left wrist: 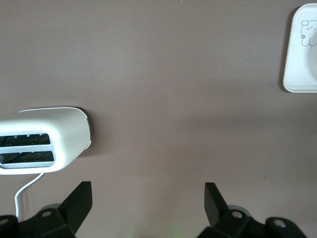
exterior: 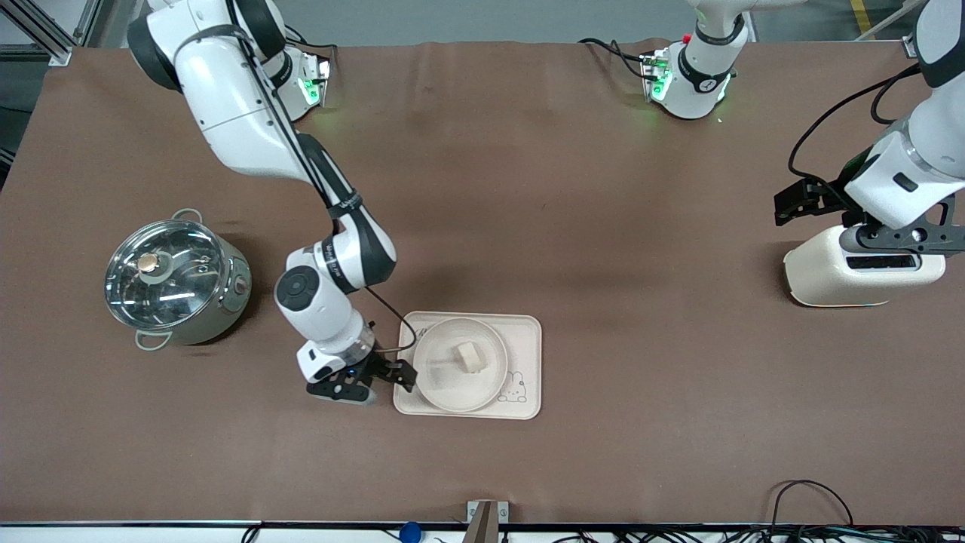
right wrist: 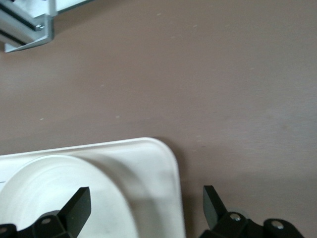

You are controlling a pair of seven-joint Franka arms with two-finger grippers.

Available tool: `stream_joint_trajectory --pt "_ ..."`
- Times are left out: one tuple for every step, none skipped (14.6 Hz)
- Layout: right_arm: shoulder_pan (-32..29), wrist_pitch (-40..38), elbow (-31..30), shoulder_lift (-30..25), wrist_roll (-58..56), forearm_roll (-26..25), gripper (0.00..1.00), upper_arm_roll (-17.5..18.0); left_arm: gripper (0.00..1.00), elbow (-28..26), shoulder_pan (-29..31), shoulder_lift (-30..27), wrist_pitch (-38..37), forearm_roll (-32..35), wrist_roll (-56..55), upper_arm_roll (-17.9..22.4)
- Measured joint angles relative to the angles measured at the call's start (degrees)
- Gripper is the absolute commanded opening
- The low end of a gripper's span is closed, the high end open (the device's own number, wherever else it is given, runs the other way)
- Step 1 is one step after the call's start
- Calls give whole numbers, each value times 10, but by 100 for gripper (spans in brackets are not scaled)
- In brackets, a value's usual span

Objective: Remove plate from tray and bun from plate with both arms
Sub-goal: 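Close the right gripper on the plate rim and lift the plate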

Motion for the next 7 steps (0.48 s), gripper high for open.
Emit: stream_joint_trajectory --pt "5 0 7 5 1 -3 90 -1 100 0 0 3 2 0 0 0" --pt "8 0 9 7 1 -12 88 -2 100 0 -1 5 3 0 0 0" --pt "10 0 10 7 2 -25 85 -3 100 0 -1 7 4 0 0 0" --pt "10 0 10 8 3 -36 81 -3 100 0 -1 8 5 0 0 0" --pt "10 -1 10 8 3 -46 79 -3 100 0 -1 8 7 0 0 0" --pt "10 -2 10 9 3 -55 78 -3 100 0 -1 8 7 0 0 0" --pt "12 -3 9 10 3 -62 78 -3 100 0 -1 8 7 0 0 0"
